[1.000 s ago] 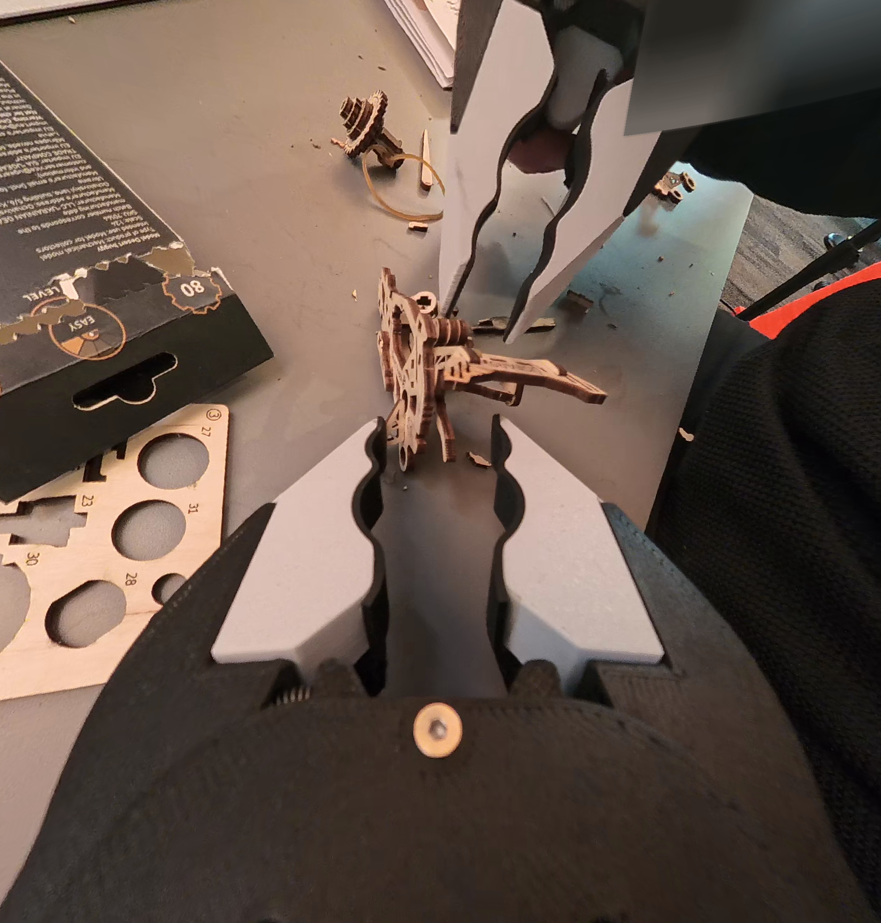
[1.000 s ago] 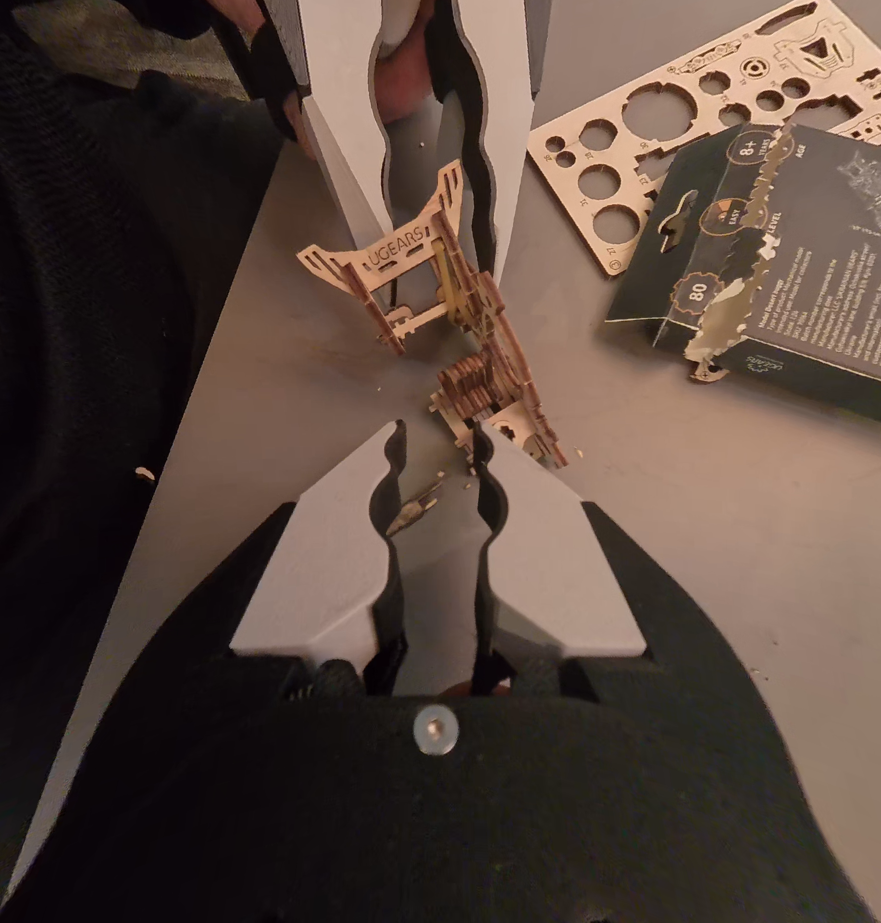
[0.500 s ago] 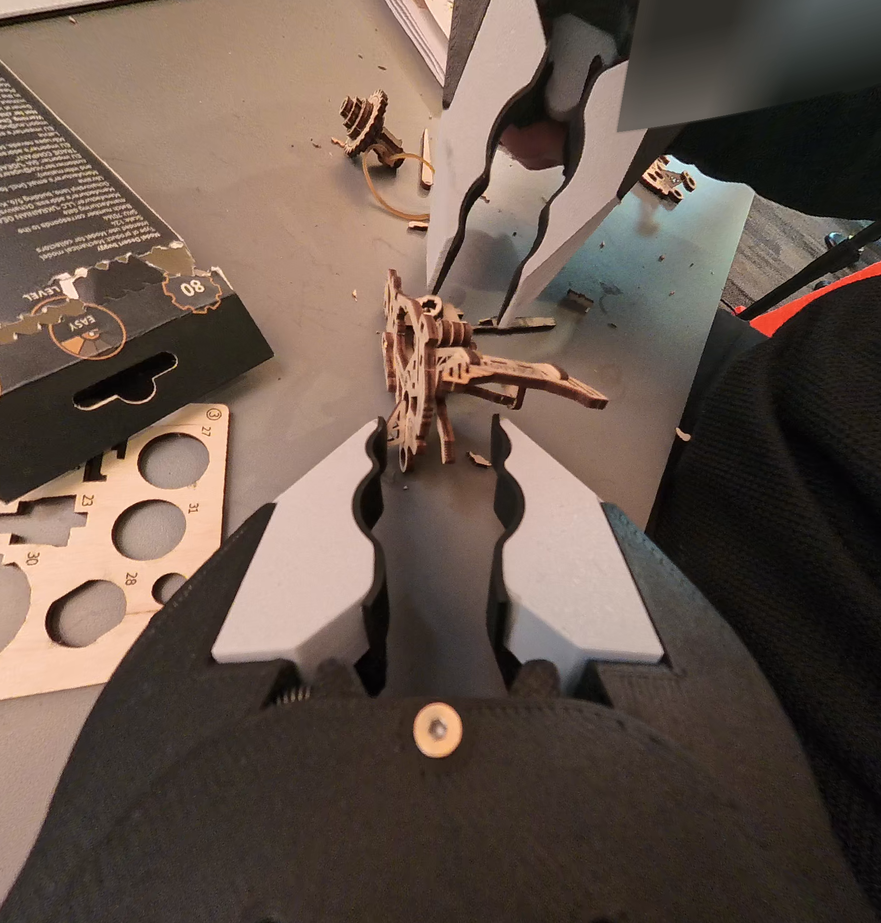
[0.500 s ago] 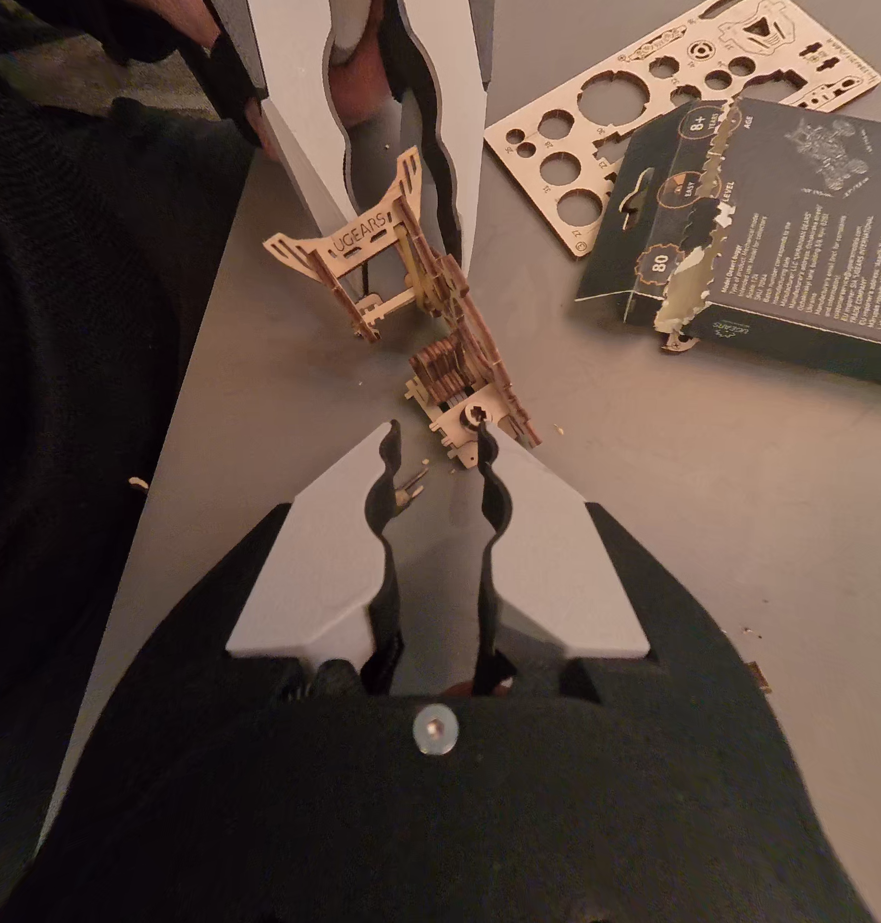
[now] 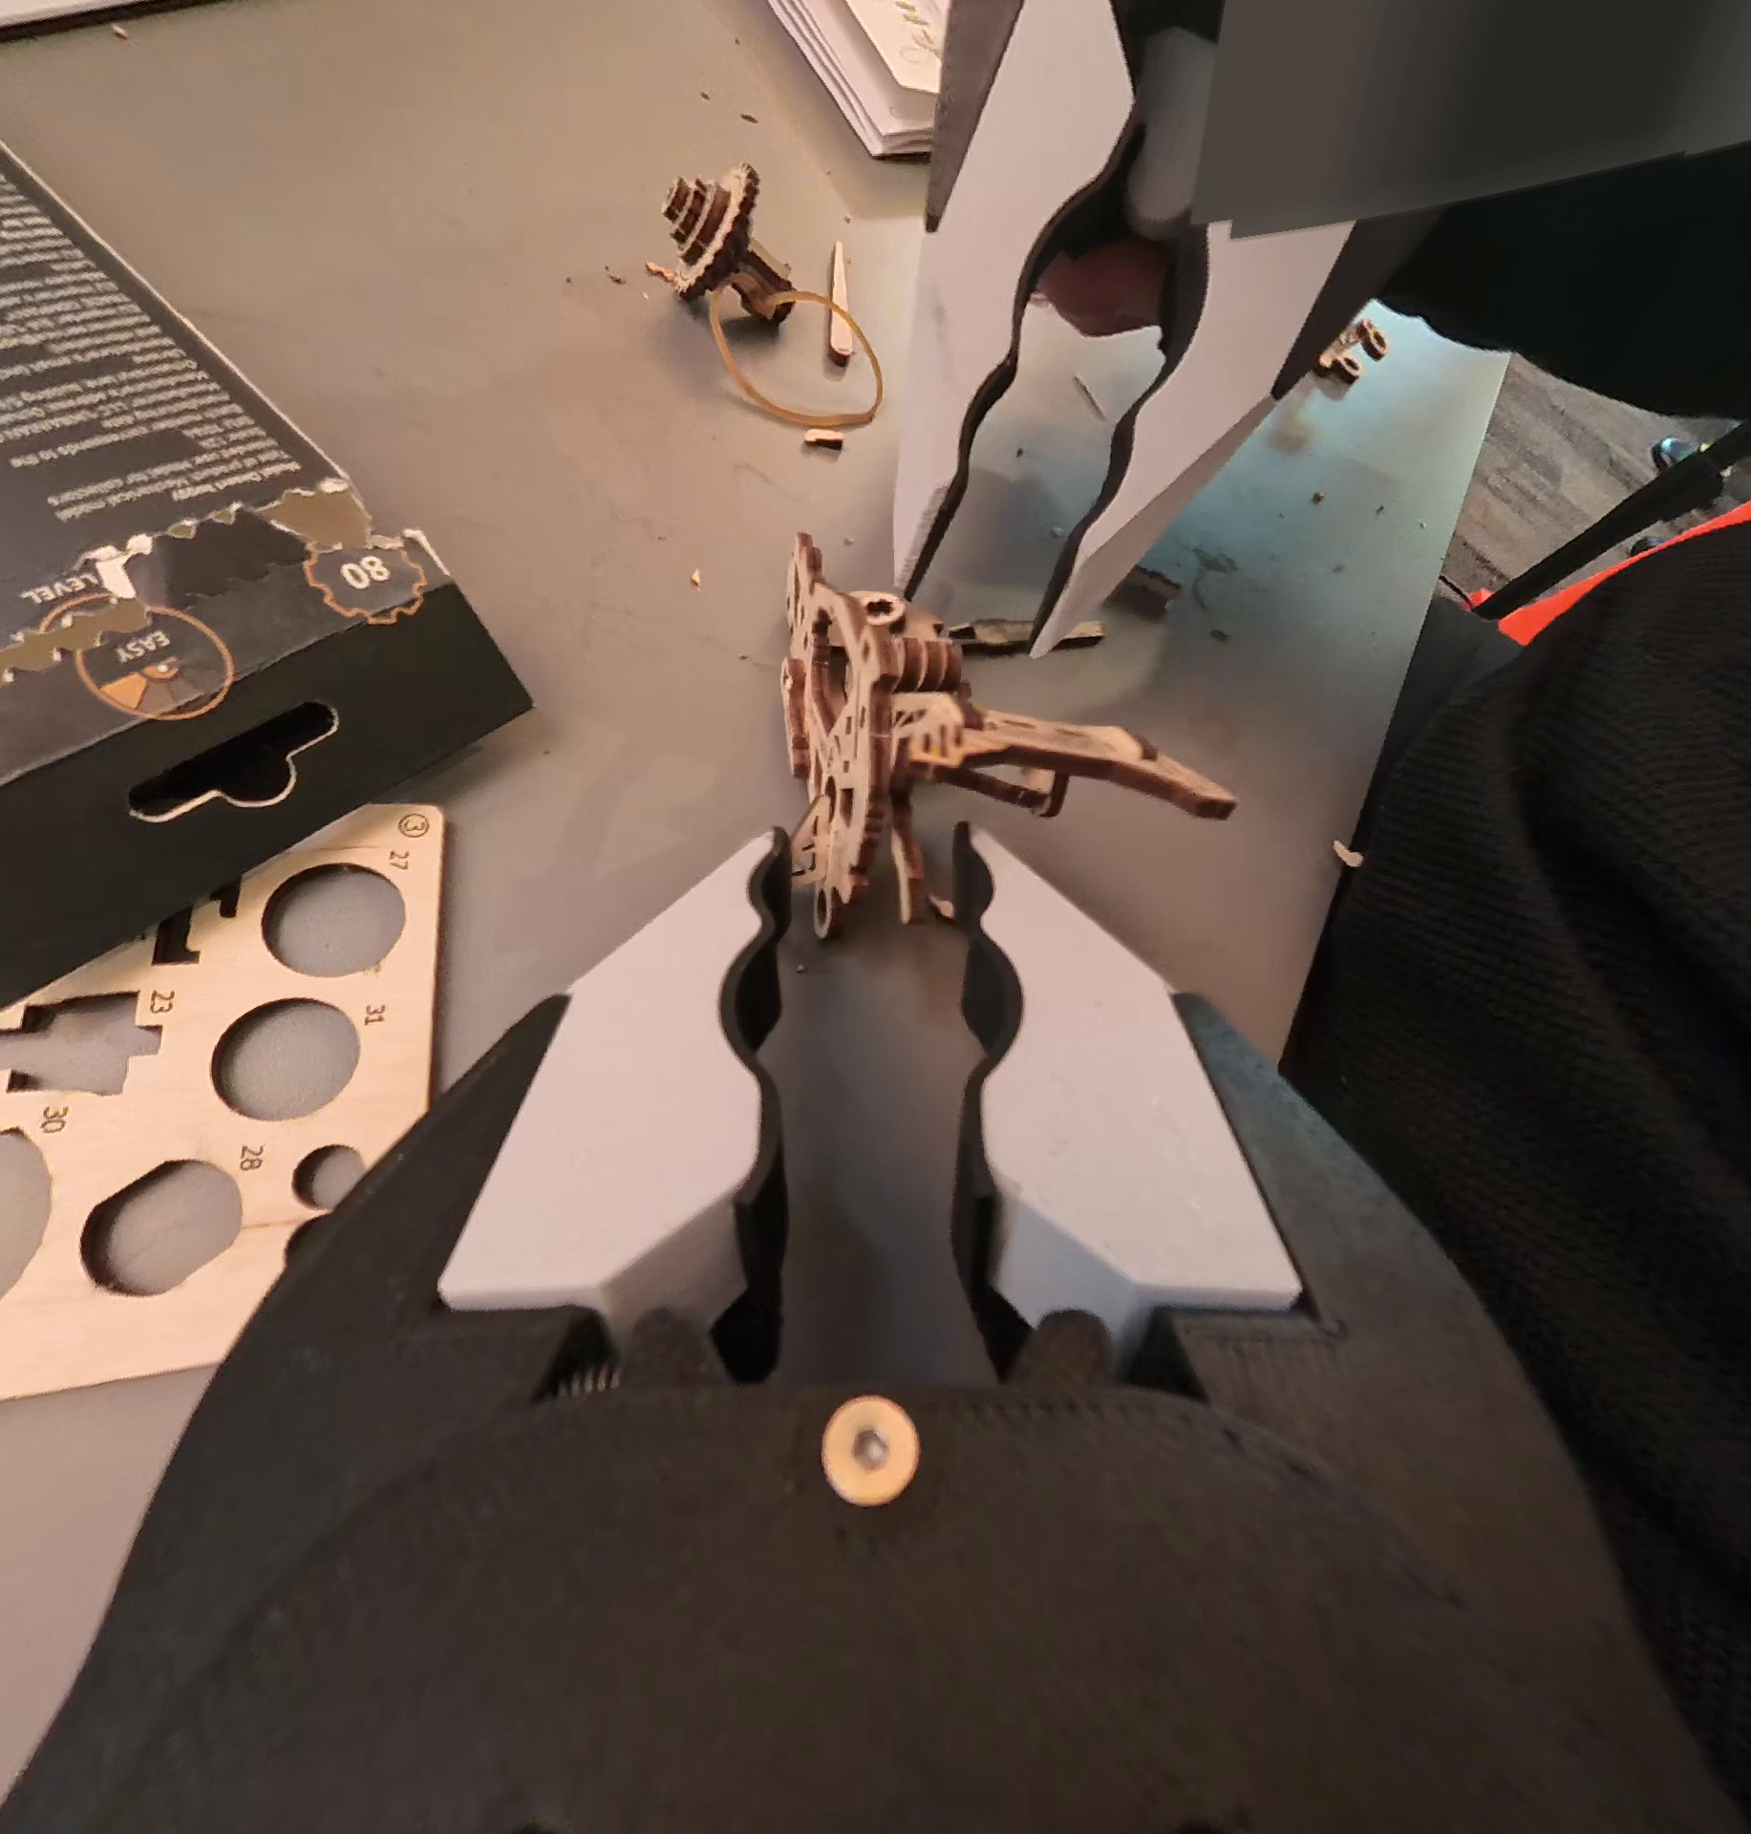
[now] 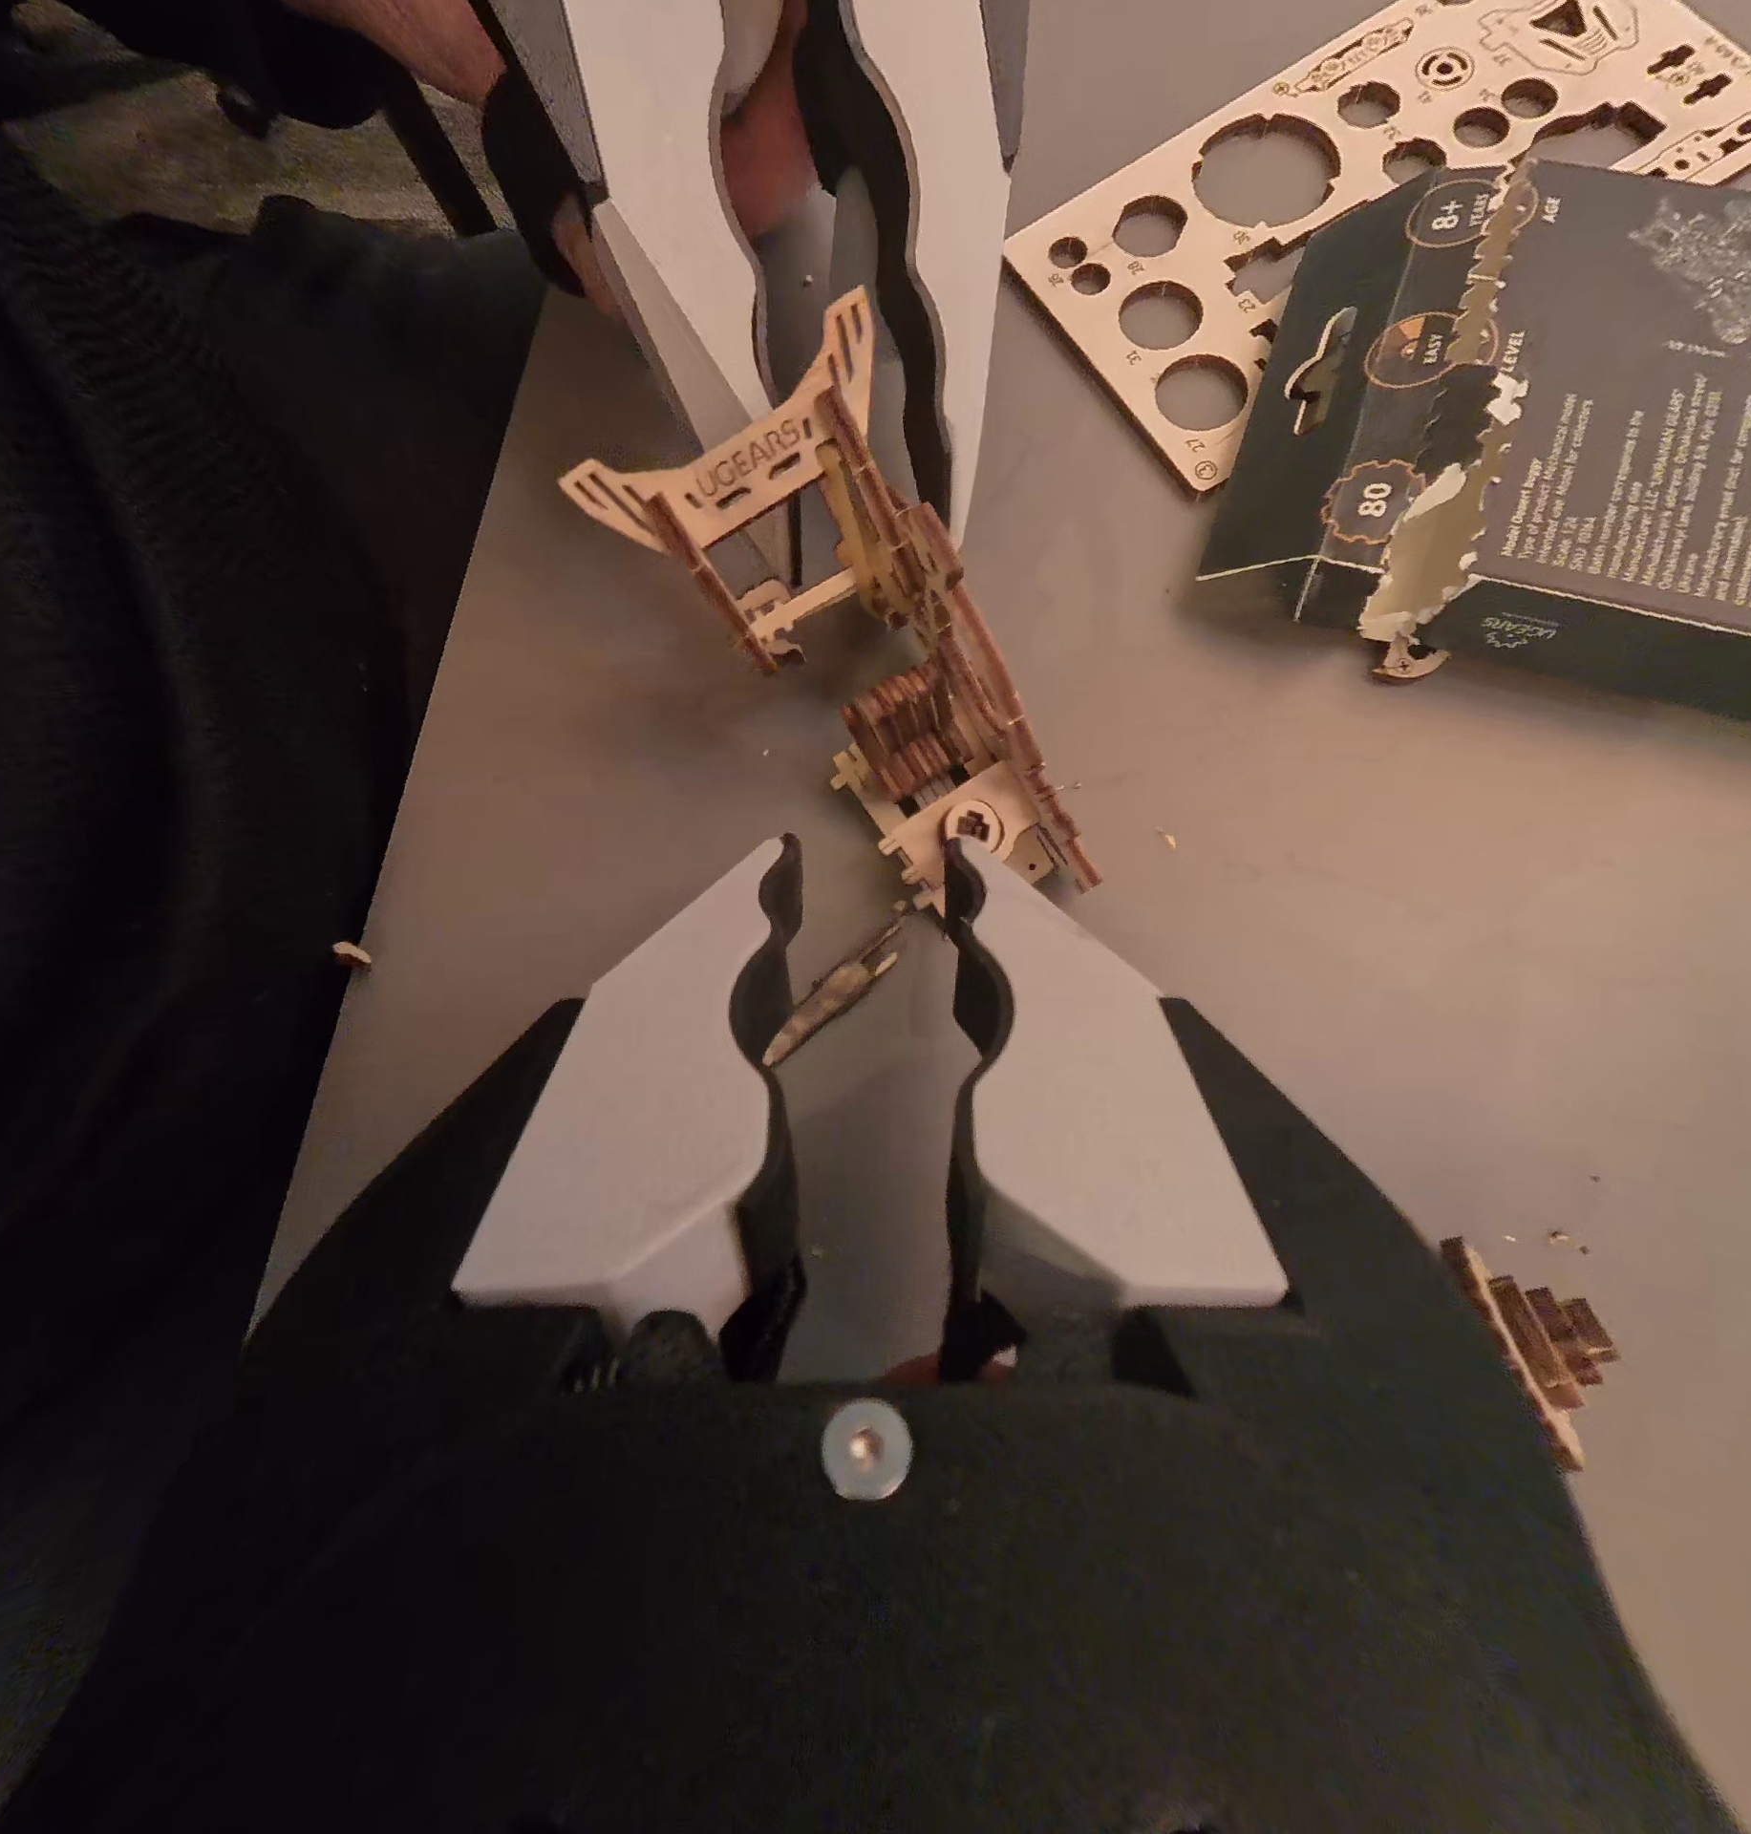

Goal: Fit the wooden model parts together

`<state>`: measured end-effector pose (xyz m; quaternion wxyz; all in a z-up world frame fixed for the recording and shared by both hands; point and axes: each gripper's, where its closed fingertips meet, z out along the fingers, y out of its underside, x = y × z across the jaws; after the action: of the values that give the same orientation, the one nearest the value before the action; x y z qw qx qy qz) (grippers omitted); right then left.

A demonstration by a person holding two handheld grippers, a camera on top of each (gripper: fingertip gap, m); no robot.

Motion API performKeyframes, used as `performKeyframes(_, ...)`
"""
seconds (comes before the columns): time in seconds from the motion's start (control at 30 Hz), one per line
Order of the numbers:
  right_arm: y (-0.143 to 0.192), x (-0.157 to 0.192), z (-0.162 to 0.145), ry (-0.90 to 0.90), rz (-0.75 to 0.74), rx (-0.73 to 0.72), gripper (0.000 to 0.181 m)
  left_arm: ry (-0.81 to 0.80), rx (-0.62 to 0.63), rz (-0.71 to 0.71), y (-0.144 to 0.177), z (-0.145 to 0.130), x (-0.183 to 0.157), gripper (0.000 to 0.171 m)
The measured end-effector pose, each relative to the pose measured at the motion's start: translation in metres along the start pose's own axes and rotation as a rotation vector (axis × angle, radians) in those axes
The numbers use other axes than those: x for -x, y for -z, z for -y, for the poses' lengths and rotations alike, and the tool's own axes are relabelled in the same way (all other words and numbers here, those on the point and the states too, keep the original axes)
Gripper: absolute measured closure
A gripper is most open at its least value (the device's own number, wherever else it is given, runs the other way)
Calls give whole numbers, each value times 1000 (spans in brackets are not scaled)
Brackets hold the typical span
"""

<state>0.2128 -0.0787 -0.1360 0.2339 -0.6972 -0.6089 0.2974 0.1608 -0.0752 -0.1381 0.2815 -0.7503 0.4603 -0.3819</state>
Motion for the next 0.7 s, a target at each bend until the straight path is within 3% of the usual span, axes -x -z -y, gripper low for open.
performKeyframes(0.7,0,5,4,27,-33,7,154,-8,7,0,-2,0,-2,147)
